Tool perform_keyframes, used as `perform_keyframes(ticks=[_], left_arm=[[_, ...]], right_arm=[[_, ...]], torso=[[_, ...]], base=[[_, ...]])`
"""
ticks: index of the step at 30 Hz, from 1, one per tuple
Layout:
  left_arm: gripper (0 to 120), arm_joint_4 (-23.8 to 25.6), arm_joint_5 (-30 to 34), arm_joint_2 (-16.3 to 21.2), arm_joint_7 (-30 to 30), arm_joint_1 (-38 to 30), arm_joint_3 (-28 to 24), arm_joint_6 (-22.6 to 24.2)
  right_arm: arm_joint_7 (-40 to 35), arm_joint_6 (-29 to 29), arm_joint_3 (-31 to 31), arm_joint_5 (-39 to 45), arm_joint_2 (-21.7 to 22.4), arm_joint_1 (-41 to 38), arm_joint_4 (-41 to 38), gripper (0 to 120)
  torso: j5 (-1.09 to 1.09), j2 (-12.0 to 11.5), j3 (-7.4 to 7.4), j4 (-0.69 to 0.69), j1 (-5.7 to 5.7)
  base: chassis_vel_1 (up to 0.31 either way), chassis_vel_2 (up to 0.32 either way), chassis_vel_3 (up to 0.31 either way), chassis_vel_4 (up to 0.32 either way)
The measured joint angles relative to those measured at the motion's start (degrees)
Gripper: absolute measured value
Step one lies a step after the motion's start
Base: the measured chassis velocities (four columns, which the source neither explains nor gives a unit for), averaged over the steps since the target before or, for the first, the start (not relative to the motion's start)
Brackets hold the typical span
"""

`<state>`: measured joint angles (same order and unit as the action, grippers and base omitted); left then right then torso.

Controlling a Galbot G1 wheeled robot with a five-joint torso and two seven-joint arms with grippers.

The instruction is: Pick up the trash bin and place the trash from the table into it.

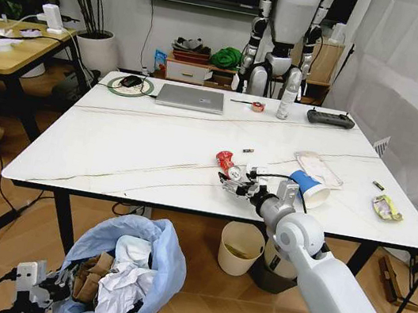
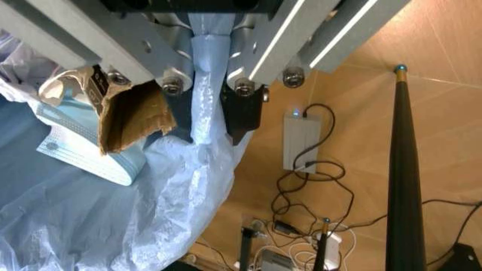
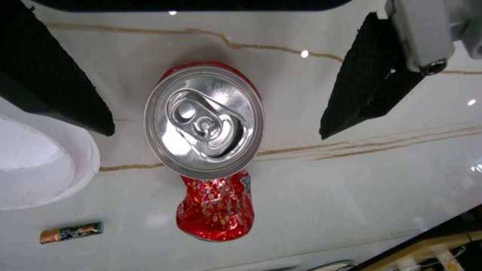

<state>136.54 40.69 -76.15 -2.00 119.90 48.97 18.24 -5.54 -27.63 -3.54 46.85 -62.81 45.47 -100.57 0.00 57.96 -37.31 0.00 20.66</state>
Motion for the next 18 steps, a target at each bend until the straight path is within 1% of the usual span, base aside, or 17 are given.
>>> perform_keyframes(ticks=[4, 5, 6, 8, 9, 10, 11, 12, 13, 14, 18], left_arm=[[1, 0.1, 0.2, 0.1, 0.1, -0.1, 0.0, 0.1], [1, 0.1, 0.3, 0.2, 0.1, -0.2, 0.1, 0.1], [1, 0.1, 0.3, 0.2, 0.2, -0.2, 0.1, 0.1], [1, 0.1, 0.5, 0.2, 0.2, -0.3, 0.1, 0.2], [1, 0.1, 0.5, 0.2, 0.2, -0.3, 0.1, 0.2], [1, 0.2, 0.5, 0.2, 0.2, -0.2, 0.1, 0.2], [1, 0.2, 0.6, 0.3, 0.2, -0.2, 0.2, 0.2], [1, 0.2, 0.6, 0.4, 0.2, -0.2, 0.2, 0.2], [1, 0.2, 0.7, 0.5, 0.2, -0.3, 0.3, 0.2], [1, 0.2, 0.7, 0.5, 0.2, -0.3, 0.3, 0.2], [1, 0.2, 1.1, 0.8, 0.3, -0.5, 0.4, 0.3]], right_arm=[[0.5, 0.3, 0.6, -0.2, -0.7, -0.8, 0.8, 99], [0.6, 0.5, 0.8, -0.4, -1.1, -1.3, 1.3, 95], [0.7, 0.5, 1.0, -0.5, -1.4, -1.5, 1.5, 94], [0.7, 0.6, 1.3, -0.6, -1.8, -1.9, 2.0, 84], [0.7, 0.6, 1.3, -0.6, -1.8, -1.9, 2.0, 84], [0.7, 0.7, 1.4, -0.7, -1.9, -2.0, 2.1, 81], [0.7, 0.7, 1.5, -0.9, -2.0, -2.0, 2.3, 74], [0.8, 0.7, 1.5, -0.9, -2.0, -2.1, 2.3, 73], [0.8, 0.7, 1.6, -1.1, -2.0, -2.1, 2.4, 66], [0.8, 0.7, 1.6, -1.1, -2.0, -2.1, 2.4, 66], [0.9, 0.7, 1.6, -1.3, -1.9, -1.8, 2.4, 50]], torso=[[0.00, 0.0, 0.00, 0.00, 0.00], [0.00, 0.0, 0.00, 0.00, 0.00], [0.00, 0.0, 0.00, 0.01, 0.00], [0.00, 0.0, 0.00, 0.01, 0.00], [0.00, 0.0, 0.00, 0.01, 0.00], [0.00, 0.0, 0.00, 0.01, 0.00], [0.00, 0.0, 0.00, 0.01, 0.00], [0.00, 0.0, 0.00, 0.00, 0.00], [0.00, 0.0, 0.00, 0.00, 0.00], [0.00, 0.0, 0.00, 0.00, 0.00], [0.00, 0.0, 0.00, 0.00, 0.00]], base=[[0.000, 0.000, 0.000, 0.000], [0.000, 0.000, 0.000, 0.000], [0.000, 0.000, 0.000, 0.000], [0.000, 0.000, 0.000, 0.000], [0.000, 0.000, 0.000, 0.000], [0.000, 0.000, 0.000, 0.000], [0.000, 0.000, 0.000, 0.000], [0.000, 0.000, 0.000, 0.000], [0.000, 0.000, 0.000, 0.000], [0.000, 0.000, 0.000, 0.000], [0.000, 0.000, 0.000, 0.000]])
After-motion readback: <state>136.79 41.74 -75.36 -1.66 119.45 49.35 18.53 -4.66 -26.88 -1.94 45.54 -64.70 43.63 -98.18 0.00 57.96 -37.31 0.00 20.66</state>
